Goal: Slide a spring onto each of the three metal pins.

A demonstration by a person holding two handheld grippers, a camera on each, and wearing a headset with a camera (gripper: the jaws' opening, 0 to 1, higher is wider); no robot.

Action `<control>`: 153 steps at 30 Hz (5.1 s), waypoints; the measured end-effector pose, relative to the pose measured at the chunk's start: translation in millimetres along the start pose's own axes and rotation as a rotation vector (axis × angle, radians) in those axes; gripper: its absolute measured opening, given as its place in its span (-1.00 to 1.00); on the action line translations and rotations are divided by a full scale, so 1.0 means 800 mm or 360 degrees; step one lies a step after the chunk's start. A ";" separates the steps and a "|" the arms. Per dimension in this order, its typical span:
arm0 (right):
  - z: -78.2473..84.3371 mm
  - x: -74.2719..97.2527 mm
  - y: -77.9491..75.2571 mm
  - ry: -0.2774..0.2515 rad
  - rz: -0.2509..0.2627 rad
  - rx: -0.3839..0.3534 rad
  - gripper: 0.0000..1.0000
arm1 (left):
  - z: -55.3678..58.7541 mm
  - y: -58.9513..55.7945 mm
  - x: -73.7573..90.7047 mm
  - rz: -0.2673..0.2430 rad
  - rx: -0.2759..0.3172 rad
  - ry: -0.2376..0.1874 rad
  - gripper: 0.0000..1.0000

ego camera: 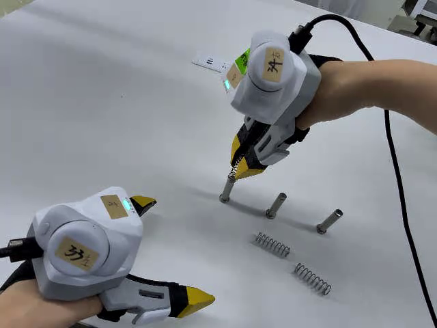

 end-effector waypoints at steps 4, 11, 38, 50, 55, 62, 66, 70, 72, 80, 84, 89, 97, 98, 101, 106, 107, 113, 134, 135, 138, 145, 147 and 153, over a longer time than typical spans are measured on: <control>0.002 0.000 0.000 0.0002 -0.0003 0.0001 -0.76 | 0.001 -0.001 0.001 0.0001 0.0003 0.0003 0.97; 0.004 0.000 -0.002 -0.0006 -0.0003 0.0000 -0.76 | 0.000 -0.002 -0.001 0.0004 0.0002 0.0003 0.96; 0.006 -0.042 -0.012 0.0091 -0.0047 0.0042 -0.75 | 0.005 0.002 -0.002 0.0004 0.0029 0.0013 0.94; 0.008 -0.064 -0.010 0.0149 -0.0058 0.0035 -0.75 | 0.008 0.002 0.000 0.0002 0.0040 0.0018 0.94; 0.011 -0.070 -0.008 0.0169 -0.0051 0.0034 -0.75 | 0.009 0.002 0.000 0.0002 0.0046 0.0019 0.94; 0.011 -0.073 -0.003 0.0166 -0.0049 0.0022 -0.75 | 0.011 0.002 0.000 0.0001 0.0049 0.0022 0.94; 0.010 -0.073 -0.003 0.0153 -0.0041 0.0005 -0.75 | 0.011 0.001 0.000 0.0002 0.0051 0.0020 0.94; 0.010 -0.073 -0.002 0.0151 -0.0042 0.0002 -0.75 | 0.010 0.001 0.000 0.0002 0.0051 0.0016 0.94; 0.010 -0.074 -0.002 0.0150 -0.0040 -0.0001 -0.75 | 0.009 0.001 0.001 0.0000 0.0048 0.0014 0.94; 0.009 -0.079 0.001 0.0132 -0.0041 0.0002 -0.71 | 0.009 0.001 0.003 -0.0005 0.0039 0.0017 0.94; 0.008 -0.081 0.001 0.0063 -0.0026 -0.0072 -0.41 | 0.009 0.001 0.003 -0.0004 0.0037 0.0017 0.94; 0.014 -0.083 0.003 0.0024 -0.0001 -0.0125 -0.03 | 0.007 0.001 0.003 -0.0003 0.0032 0.0011 0.94; 0.021 -0.080 0.003 -0.0055 0.0094 -0.0209 0.79 | 0.004 0.002 0.005 -0.0008 0.0019 0.0010 0.94; 0.022 -0.079 0.003 -0.0061 0.0108 -0.0214 0.86 | 0.004 0.002 0.006 -0.0010 0.0016 0.0009 0.94; 0.026 -0.076 0.003 -0.0057 0.0157 -0.0261 0.99 | 0.003 0.003 0.007 -0.0013 0.0012 0.0011 0.94; 0.029 -0.069 0.006 -0.0117 0.0200 -0.0322 0.99 | -0.002 0.004 0.009 -0.0020 -0.0001 0.0009 0.95; 0.031 -0.069 0.008 -0.0125 0.0209 -0.0333 0.99 | -0.003 0.004 0.009 -0.0023 -0.0005 0.0009 0.95; 0.036 -0.062 0.018 -0.0281 0.0263 -0.0478 0.99 | -0.010 0.006 0.011 -0.0032 -0.0022 0.0000 0.95; 0.100 -0.017 0.102 -0.0397 0.0486 -0.0743 0.98 | -0.027 0.000 0.007 -0.0015 -0.0107 -0.0003 0.97; 0.104 -0.015 0.108 -0.0405 0.0506 -0.0760 0.98 | -0.028 0.001 0.006 -0.0016 -0.0106 -0.0002 0.97; 0.114 -0.012 0.121 -0.0421 0.0546 -0.0817 0.98 | -0.029 0.002 0.004 -0.0012 -0.0108 0.0006 0.96; 0.139 -0.003 0.159 -0.0452 0.0630 -0.0940 0.98 | -0.032 -0.001 0.001 0.0014 -0.0132 0.0015 0.96; 0.146 -0.002 0.170 -0.0457 0.0651 -0.0967 0.98 | -0.033 -0.001 -0.001 0.0023 -0.0140 0.0020 0.96; 0.161 0.004 0.196 -0.0504 0.0705 -0.1063 0.97 | -0.034 -0.002 -0.002 0.0036 -0.0148 0.0027 0.96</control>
Point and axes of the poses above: the centre of the closed fingertips' face, and the gripper's own axes: x roughly backward along the fingers, y roughly to its left, z roughly out of its underside, the point moved 10 cm from there along x, roughly backward along the fingers, and after that the axes turned 4 degrees about x, right-handed, at the moved point
